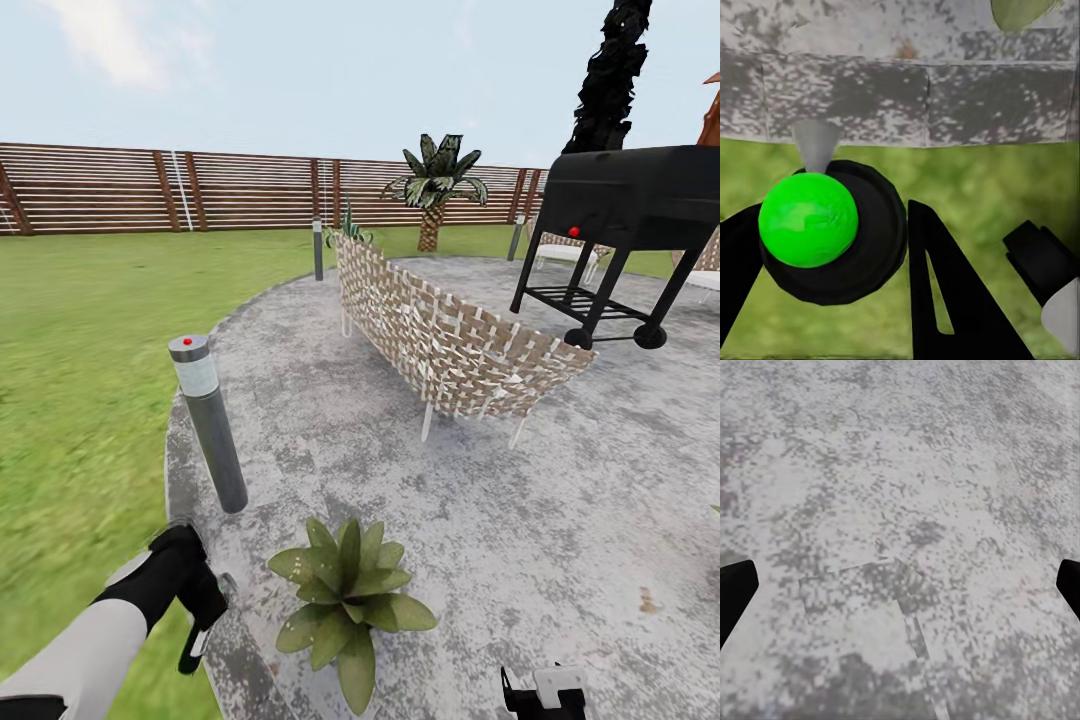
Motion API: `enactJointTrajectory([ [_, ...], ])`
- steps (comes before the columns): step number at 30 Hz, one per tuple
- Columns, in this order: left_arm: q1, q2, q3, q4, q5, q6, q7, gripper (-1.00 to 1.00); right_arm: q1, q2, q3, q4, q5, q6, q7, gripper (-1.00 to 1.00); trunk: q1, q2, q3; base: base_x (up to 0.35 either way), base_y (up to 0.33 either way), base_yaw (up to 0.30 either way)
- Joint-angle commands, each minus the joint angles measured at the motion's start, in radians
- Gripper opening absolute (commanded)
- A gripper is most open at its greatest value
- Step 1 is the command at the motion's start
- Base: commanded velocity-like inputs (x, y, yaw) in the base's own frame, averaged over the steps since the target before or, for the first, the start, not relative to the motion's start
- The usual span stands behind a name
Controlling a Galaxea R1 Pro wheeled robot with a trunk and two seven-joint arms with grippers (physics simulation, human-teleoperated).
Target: Pick up the pesticide atomizer in the garden and spray insectifuge to fully cover both potted plants in the garden.
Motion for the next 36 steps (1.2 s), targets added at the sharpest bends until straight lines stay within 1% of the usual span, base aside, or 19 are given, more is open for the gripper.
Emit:
enactJointTrajectory([
  [1, 0.008, 0.000, 0.000, -0.002, -0.002, 0.007, 0.003, -1.00, -0.001, 0.000, -0.004, 0.002, 0.011, -0.003, -0.007, 1.00, 0.000, 0.000, -0.001, 0.000, 0.000, 0.000],
  [3, 0.020, 0.002, 0.010, -0.002, -0.001, 0.007, 0.019, -1.00, -0.001, 0.000, -0.004, 0.002, 0.012, -0.003, -0.008, 1.00, 0.000, 0.000, -0.001, 0.000, 0.000, 0.000],
  [4, 0.021, 0.002, 0.021, -0.003, -0.001, 0.007, 0.020, -1.00, -0.001, 0.000, -0.004, 0.002, 0.012, -0.003, -0.007, 1.00, 0.000, 0.000, -0.001, 0.000, 0.000, 0.000],
  [5, 0.022, 0.001, 0.038, -0.002, -0.001, 0.007, 0.022, -1.00, -0.001, 0.000, -0.004, 0.002, 0.011, -0.003, -0.007, 1.00, 0.000, 0.000, -0.001, 0.000, 0.000, 0.000],
  [7, 0.024, -0.003, 0.060, -0.002, -0.001, 0.007, 0.023, -1.00, -0.001, 0.000, -0.004, 0.002, 0.011, -0.003, -0.007, 1.00, 0.000, 0.000, -0.001, 0.000, 0.000, 0.000],
  [8, 0.024, -0.004, 0.065, -0.002, 0.000, 0.007, 0.024, -1.00, -0.001, 0.000, -0.004, 0.002, 0.010, -0.003, -0.007, 1.00, 0.000, 0.000, -0.001, 0.000, -0.005, 0.000],
  [11, 0.024, -0.007, 0.068, -0.002, 0.000, 0.009, 0.023, -1.00, -0.001, 0.000, -0.004, 0.002, 0.010, -0.003, -0.008, 1.00, 0.000, 0.000, -0.001, 0.000, -0.138, 0.000],
  [19, 0.025, -0.012, 0.066, -0.002, 0.001, 0.019, 0.014, -1.00, -0.001, 0.000, -0.004, 0.002, 0.010, -0.003, -0.008, 1.00, 0.000, 0.000, -0.001, -0.003, -0.260, 0.006],
  [23, 0.024, -0.012, 0.058, -0.002, -0.008, 0.024, 0.007, -1.00, -0.001, 0.000, -0.004, 0.002, 0.010, -0.003, -0.008, 1.00, 0.000, 0.000, -0.001, -0.178, -0.222, 0.202],
  [27, 0.023, -0.012, 0.057, -0.002, -0.010, 0.025, -0.016, -1.00, -0.001, 0.000, -0.003, 0.002, 0.010, -0.003, -0.008, 1.00, 0.000, 0.000, -0.001, -0.262, -0.174, 0.269],
  [30, 0.020, -0.012, 0.056, -0.002, -0.013, 0.027, -0.023, -1.00, -0.001, 0.000, -0.003, 0.002, 0.011, -0.003, -0.008, 1.00, 0.000, 0.000, -0.001, -0.225, -0.080, 0.155],
  [31, 0.017, -0.013, 0.053, -0.002, -0.015, 0.040, -0.030, -1.00, -0.001, 0.000, -0.003, 0.002, 0.010, -0.003, -0.008, 1.00, 0.000, 0.000, -0.001, -0.068, -0.021, 0.041],
  [32, 0.013, -0.015, 0.036, -0.002, -0.016, 0.065, -0.054, -1.00, -0.001, 0.000, -0.003, 0.002, 0.010, -0.003, -0.008, 1.00, 0.000, 0.000, -0.001, -0.028, -0.009, 0.017],
  [33, 0.011, -0.015, 0.018, -0.002, -0.016, 0.076, -0.075, -1.00, -0.001, 0.000, -0.003, 0.002, 0.010, -0.003, -0.008, 1.00, 0.000, 0.000, -0.001, -0.018, -0.006, 0.011],
  [34, 0.009, -0.016, -0.017, -0.003, -0.017, 0.087, -0.111, -1.00, -0.001, 0.000, -0.003, 0.002, 0.010, -0.003, -0.008, 1.00, 0.000, 0.000, -0.001, -0.009, -0.003, 0.005],
  [36, 0.004, -0.018, -0.065, -0.012, -0.021, 0.096, -0.161, -1.00, -0.001, 0.000, -0.004, 0.002, 0.010, -0.003, -0.008, 1.00, 0.000, 0.000, -0.001, -0.005, -0.001, 0.003],
])
